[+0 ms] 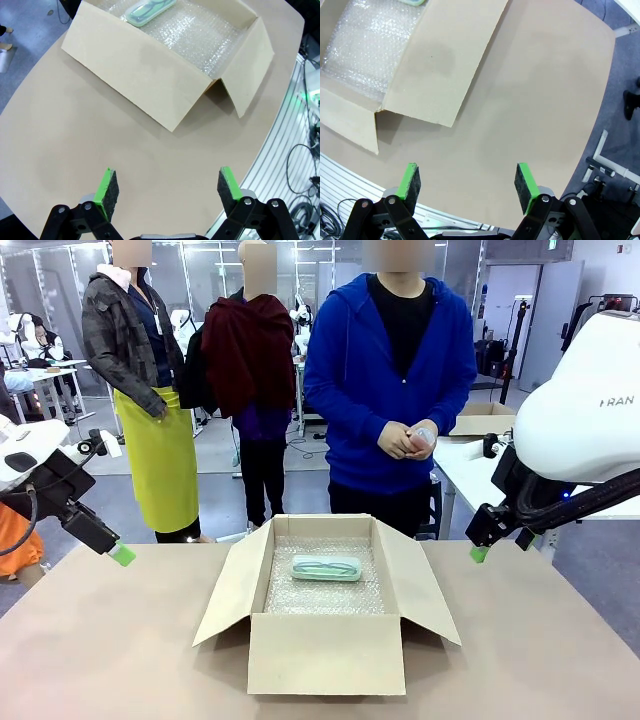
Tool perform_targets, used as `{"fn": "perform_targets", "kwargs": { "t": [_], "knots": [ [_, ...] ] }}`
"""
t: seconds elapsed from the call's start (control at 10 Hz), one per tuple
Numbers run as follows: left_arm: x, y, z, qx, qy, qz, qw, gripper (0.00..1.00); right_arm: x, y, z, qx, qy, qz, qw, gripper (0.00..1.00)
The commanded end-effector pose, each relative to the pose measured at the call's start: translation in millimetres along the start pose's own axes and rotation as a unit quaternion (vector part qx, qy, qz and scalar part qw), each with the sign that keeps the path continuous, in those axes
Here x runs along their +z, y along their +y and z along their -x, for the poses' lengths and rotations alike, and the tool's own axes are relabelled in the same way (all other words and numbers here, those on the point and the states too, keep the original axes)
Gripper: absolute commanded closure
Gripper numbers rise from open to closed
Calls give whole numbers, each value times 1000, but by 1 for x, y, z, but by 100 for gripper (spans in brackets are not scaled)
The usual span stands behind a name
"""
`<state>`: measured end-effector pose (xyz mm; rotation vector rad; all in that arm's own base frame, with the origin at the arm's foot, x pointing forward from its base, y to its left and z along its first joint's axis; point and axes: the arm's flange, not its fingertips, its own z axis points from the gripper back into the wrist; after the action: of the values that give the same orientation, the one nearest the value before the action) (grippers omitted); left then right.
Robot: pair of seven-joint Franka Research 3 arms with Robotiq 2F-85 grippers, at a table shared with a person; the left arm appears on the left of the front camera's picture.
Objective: Pack the glasses set securely to prepare it for shipping.
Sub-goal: Put the Glasses case from the right side of the table into the Package Box.
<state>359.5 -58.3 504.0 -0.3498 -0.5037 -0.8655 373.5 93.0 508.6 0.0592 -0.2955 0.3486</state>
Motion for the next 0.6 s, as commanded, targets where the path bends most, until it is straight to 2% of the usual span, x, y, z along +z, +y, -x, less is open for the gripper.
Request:
{"fn": "perform_targets", "kwargs": {
  "t": [0.0, 0.5],
  "knots": [
    [2, 1, 2, -6, -9, 10, 1000, 0, 0, 1, -2, 0, 0, 4, 1000, 5],
    [2, 1, 2, -6, -9, 10, 1000, 0, 0, 1, -2, 0, 0, 4, 1000, 5]
  ]
}}
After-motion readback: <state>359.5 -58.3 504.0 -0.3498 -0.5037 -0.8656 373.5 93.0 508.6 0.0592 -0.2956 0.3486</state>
